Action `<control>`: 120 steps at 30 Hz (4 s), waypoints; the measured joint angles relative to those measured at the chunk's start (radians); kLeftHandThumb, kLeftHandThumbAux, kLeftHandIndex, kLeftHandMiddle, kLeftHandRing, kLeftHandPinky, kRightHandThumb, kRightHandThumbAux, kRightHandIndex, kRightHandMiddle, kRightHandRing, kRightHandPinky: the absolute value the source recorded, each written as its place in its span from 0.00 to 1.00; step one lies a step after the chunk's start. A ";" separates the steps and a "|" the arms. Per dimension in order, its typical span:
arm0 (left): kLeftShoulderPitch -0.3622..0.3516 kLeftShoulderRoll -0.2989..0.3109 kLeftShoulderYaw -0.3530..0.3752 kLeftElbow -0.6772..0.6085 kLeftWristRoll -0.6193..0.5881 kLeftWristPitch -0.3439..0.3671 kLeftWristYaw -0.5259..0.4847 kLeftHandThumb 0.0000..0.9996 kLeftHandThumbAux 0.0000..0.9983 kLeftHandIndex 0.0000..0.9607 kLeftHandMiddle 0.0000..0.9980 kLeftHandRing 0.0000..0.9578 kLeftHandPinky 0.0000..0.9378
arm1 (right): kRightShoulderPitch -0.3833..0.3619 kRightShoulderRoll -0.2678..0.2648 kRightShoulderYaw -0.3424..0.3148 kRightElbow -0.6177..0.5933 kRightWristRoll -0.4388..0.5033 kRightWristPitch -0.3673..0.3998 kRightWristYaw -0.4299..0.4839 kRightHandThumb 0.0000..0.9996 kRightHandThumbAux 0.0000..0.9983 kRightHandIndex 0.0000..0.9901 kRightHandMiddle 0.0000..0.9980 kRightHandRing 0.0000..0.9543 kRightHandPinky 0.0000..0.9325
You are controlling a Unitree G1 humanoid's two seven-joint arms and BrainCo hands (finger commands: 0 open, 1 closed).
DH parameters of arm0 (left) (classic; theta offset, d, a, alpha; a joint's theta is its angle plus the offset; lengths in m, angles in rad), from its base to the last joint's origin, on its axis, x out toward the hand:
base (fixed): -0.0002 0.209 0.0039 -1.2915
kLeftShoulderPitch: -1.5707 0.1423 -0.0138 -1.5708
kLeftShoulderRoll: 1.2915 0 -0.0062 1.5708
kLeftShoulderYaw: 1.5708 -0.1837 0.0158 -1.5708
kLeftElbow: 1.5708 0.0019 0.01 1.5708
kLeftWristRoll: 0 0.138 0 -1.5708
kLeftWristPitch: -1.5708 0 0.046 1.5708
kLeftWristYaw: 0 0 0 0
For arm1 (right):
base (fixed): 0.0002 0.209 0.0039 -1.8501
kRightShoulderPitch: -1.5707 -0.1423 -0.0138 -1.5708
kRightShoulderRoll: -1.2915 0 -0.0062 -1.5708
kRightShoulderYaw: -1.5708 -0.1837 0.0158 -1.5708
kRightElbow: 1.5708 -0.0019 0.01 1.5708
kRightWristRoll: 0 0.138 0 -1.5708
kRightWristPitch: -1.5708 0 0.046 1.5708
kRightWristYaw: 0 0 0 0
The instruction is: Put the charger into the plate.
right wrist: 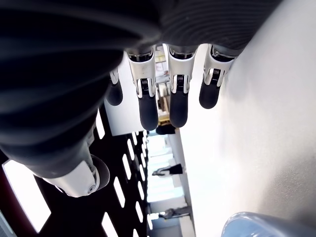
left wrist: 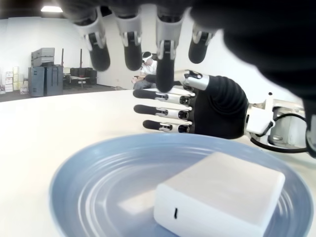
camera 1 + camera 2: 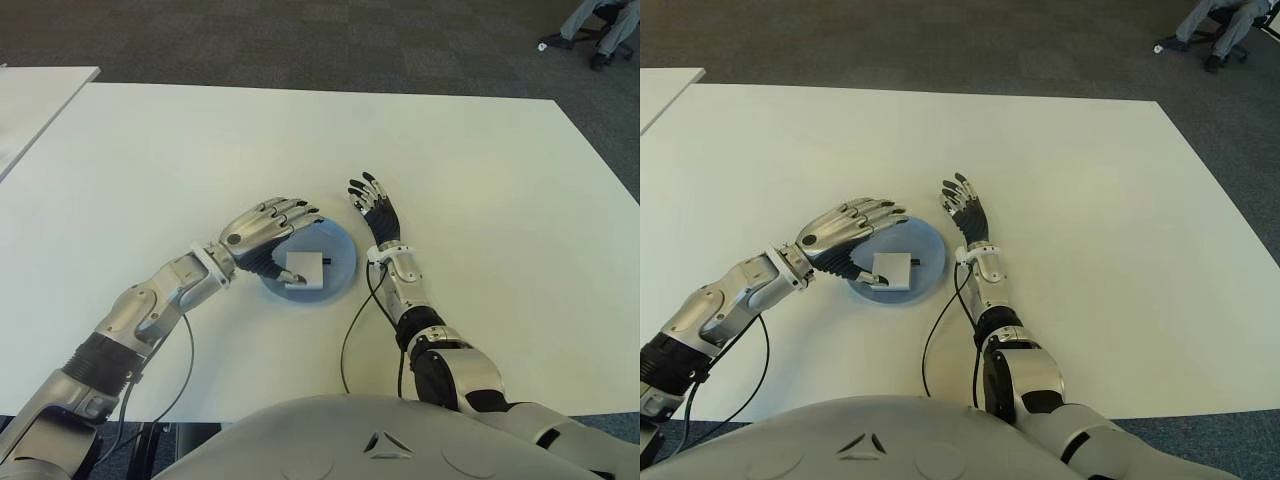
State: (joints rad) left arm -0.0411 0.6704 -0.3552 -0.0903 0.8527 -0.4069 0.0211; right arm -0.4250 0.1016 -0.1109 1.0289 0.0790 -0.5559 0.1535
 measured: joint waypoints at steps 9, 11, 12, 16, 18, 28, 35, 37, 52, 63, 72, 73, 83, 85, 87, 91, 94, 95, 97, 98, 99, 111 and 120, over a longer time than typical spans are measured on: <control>0.028 -0.004 0.039 -0.074 -0.007 0.054 -0.063 0.10 0.35 0.08 0.03 0.00 0.00 | 0.000 0.001 0.001 0.001 0.000 0.000 -0.003 0.04 0.72 0.09 0.21 0.18 0.14; 0.034 -0.004 0.049 -0.093 -0.012 0.066 -0.084 0.10 0.35 0.09 0.03 0.00 0.00 | 0.000 0.001 0.000 0.001 0.000 0.000 -0.003 0.04 0.72 0.09 0.21 0.18 0.14; 0.035 -0.004 0.054 -0.100 -0.013 0.069 -0.092 0.10 0.36 0.09 0.03 0.00 0.00 | 0.000 0.001 0.000 0.001 0.000 0.000 -0.003 0.04 0.72 0.09 0.21 0.18 0.14; 0.043 -0.005 0.073 -0.131 -0.027 0.090 -0.122 0.10 0.36 0.10 0.04 0.00 0.00 | 0.000 0.001 0.000 0.000 0.001 0.000 -0.002 0.05 0.72 0.09 0.22 0.19 0.14; 0.050 -0.008 0.079 -0.144 -0.032 0.100 -0.130 0.10 0.37 0.11 0.05 0.00 0.00 | 0.000 0.001 0.000 0.000 0.001 0.000 -0.002 0.05 0.72 0.09 0.22 0.19 0.14; 0.068 -0.111 0.149 -0.122 -0.164 0.135 -0.103 0.10 0.47 0.11 0.09 0.04 0.05 | 0.001 0.001 0.000 -0.001 0.002 0.000 -0.001 0.06 0.72 0.09 0.22 0.19 0.16; 0.080 -0.268 0.210 -0.092 -0.414 0.192 -0.090 0.05 0.58 0.08 0.08 0.05 0.04 | 0.001 0.000 0.000 -0.004 0.002 0.001 -0.001 0.04 0.72 0.09 0.22 0.19 0.16; 0.079 -0.308 0.234 -0.075 -0.499 0.203 -0.092 0.03 0.64 0.06 0.06 0.04 0.02 | 0.001 0.000 0.000 -0.006 0.002 0.001 -0.001 0.04 0.72 0.09 0.21 0.19 0.15; 0.092 -0.549 0.411 0.235 -0.857 0.066 -0.047 0.00 0.78 0.02 0.02 0.01 0.04 | 0.016 -0.002 0.000 -0.028 0.002 0.012 -0.001 0.01 0.70 0.09 0.20 0.17 0.12; 0.091 -0.594 0.415 0.332 -0.896 0.010 -0.055 0.00 0.80 0.01 0.03 0.03 0.07 | 0.033 -0.009 0.003 -0.054 0.002 0.014 0.009 0.01 0.69 0.09 0.19 0.16 0.13; 0.097 -0.610 0.410 0.399 -0.896 -0.020 -0.077 0.00 0.80 0.02 0.04 0.04 0.07 | 0.062 -0.014 0.008 -0.096 0.002 0.022 0.020 0.01 0.70 0.09 0.20 0.16 0.12; 0.098 -0.610 0.410 0.411 -0.896 -0.023 -0.081 0.00 0.79 0.02 0.04 0.04 0.07 | 0.065 -0.015 0.009 -0.101 0.002 0.022 0.021 0.01 0.70 0.09 0.20 0.16 0.12; 0.082 -0.611 0.414 0.562 -0.912 -0.095 -0.132 0.00 0.78 0.03 0.04 0.03 0.07 | 0.092 -0.025 0.012 -0.145 0.002 0.027 0.026 0.00 0.69 0.09 0.19 0.16 0.12; 0.074 -0.610 0.414 0.574 -0.913 -0.105 -0.141 0.00 0.77 0.03 0.04 0.03 0.06 | 0.096 -0.026 0.013 -0.152 0.002 0.030 0.027 0.00 0.69 0.09 0.19 0.16 0.12; 0.065 -0.609 0.414 0.589 -0.914 -0.114 -0.150 0.00 0.75 0.03 0.04 0.03 0.06 | 0.100 -0.027 0.015 -0.158 0.002 0.032 0.028 0.00 0.68 0.09 0.19 0.15 0.11; 0.053 -0.606 0.414 0.611 -0.914 -0.129 -0.169 0.00 0.73 0.03 0.04 0.03 0.05 | 0.106 -0.032 0.017 -0.167 0.001 0.035 0.031 0.00 0.68 0.09 0.19 0.15 0.11; 0.046 -0.604 0.414 0.622 -0.914 -0.138 -0.179 0.00 0.72 0.03 0.04 0.03 0.05 | 0.109 -0.034 0.019 -0.172 0.002 0.037 0.033 0.00 0.68 0.08 0.19 0.15 0.11; 0.044 -0.603 0.414 0.626 -0.914 -0.139 -0.180 0.00 0.72 0.03 0.04 0.03 0.05 | 0.109 -0.035 0.019 -0.173 0.001 0.037 0.034 0.00 0.68 0.08 0.19 0.16 0.11; 0.036 -0.602 0.414 0.640 -0.914 -0.146 -0.184 0.00 0.71 0.03 0.04 0.04 0.05 | 0.112 -0.037 0.020 -0.177 0.001 0.038 0.034 0.00 0.67 0.08 0.19 0.16 0.11; 0.033 -0.601 0.414 0.644 -0.914 -0.147 -0.185 0.00 0.71 0.03 0.05 0.04 0.05 | 0.113 -0.038 0.020 -0.178 0.001 0.039 0.035 0.00 0.67 0.08 0.19 0.16 0.11; 0.029 -0.601 0.415 0.651 -0.914 -0.149 -0.185 0.00 0.71 0.03 0.05 0.04 0.05 | 0.114 -0.039 0.021 -0.180 0.001 0.040 0.036 0.00 0.67 0.08 0.19 0.16 0.11; 0.000 -0.607 0.426 0.700 -0.913 -0.148 -0.174 0.00 0.69 0.05 0.07 0.06 0.08 | 0.132 -0.049 0.023 -0.204 0.001 0.044 0.044 0.00 0.67 0.08 0.19 0.16 0.11; -0.017 -0.615 0.430 0.715 -0.913 -0.136 -0.151 0.00 0.69 0.06 0.09 0.08 0.10 | 0.138 -0.065 0.023 -0.214 0.001 0.054 0.054 0.00 0.66 0.09 0.19 0.15 0.10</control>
State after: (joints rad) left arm -0.0581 0.0551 0.0748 0.6251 -0.0602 -0.5432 -0.1302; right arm -0.2875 0.0366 -0.0883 0.8148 0.0805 -0.5019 0.2078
